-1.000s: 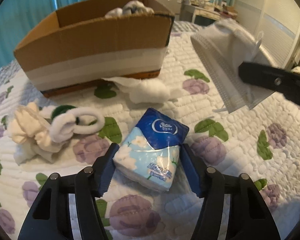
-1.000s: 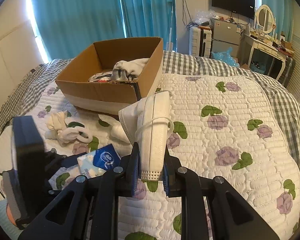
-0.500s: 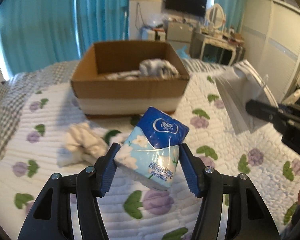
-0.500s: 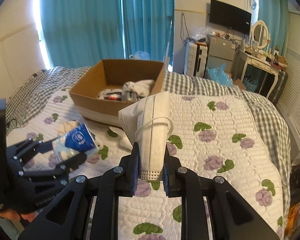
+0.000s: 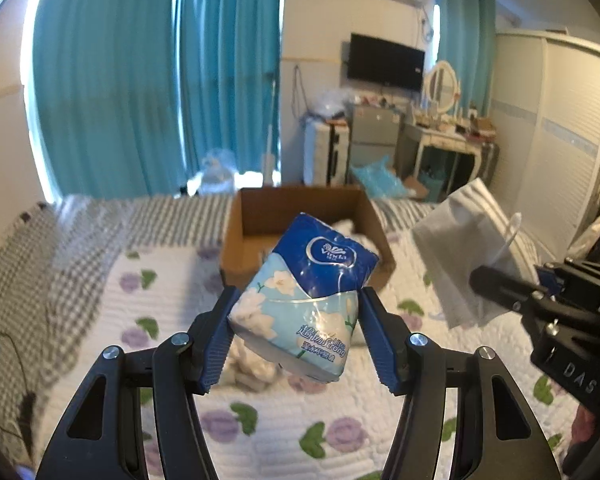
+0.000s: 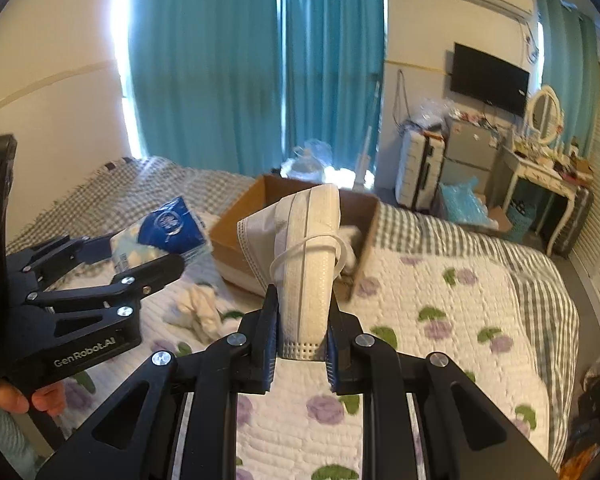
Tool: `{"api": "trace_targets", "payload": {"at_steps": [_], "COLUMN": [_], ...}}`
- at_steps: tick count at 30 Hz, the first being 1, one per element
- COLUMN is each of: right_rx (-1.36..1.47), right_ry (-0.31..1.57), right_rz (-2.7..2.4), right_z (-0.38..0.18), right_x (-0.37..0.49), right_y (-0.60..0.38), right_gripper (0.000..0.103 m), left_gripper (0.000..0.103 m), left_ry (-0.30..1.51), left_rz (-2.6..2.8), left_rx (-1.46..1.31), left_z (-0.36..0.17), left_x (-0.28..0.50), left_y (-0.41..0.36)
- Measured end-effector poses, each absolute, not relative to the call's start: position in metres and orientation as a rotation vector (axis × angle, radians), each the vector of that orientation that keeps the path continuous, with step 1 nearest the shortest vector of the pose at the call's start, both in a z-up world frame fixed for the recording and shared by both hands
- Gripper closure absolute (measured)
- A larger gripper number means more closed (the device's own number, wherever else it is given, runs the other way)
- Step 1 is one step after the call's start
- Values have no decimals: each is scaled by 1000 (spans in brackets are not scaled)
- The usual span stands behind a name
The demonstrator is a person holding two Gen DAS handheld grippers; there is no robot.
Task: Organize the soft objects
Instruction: 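Carry the packet and mask over the box and release both inside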
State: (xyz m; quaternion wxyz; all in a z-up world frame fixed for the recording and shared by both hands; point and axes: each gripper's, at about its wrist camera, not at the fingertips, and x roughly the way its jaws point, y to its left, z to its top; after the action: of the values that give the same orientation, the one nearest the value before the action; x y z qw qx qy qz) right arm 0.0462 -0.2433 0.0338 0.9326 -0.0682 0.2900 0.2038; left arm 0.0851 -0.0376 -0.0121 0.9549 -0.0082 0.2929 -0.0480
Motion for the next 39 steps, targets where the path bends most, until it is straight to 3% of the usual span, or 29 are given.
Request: {"api": "trace_targets", "payload": {"at_steps": [9,16,26,34,36,38,39], "right_rx": [-155,-178,-177,-170,-166,-175,-173], "right_ry": [511,527,623,692,685,657,642], "right_rz": [449,424,397,421,410,375,361], "right_z": [80,81,24,-33,-33,-25,-20], "right_x": [81,150,258,293,296,295,292], "right_y": [-220,-205,-194,-197,-201,-202,-203], "right_gripper": [84,84,84,84,75,44,41], "left_gripper": [44,44,44,40,40,35,34], "left_ry": [492,474,555,635,626,610,605], "left_rz": [-88,-77,-46,-86,-82,-76,-78], "left_rx": [-20,-2,49,102,122,122,115], "left_z": [29,38,-12,-67,-72,-71,-69], "left_x": [114,170,254,287,287,286,285], "left_y": [-25,-17,-15,-20,-24,-25,-24]}}
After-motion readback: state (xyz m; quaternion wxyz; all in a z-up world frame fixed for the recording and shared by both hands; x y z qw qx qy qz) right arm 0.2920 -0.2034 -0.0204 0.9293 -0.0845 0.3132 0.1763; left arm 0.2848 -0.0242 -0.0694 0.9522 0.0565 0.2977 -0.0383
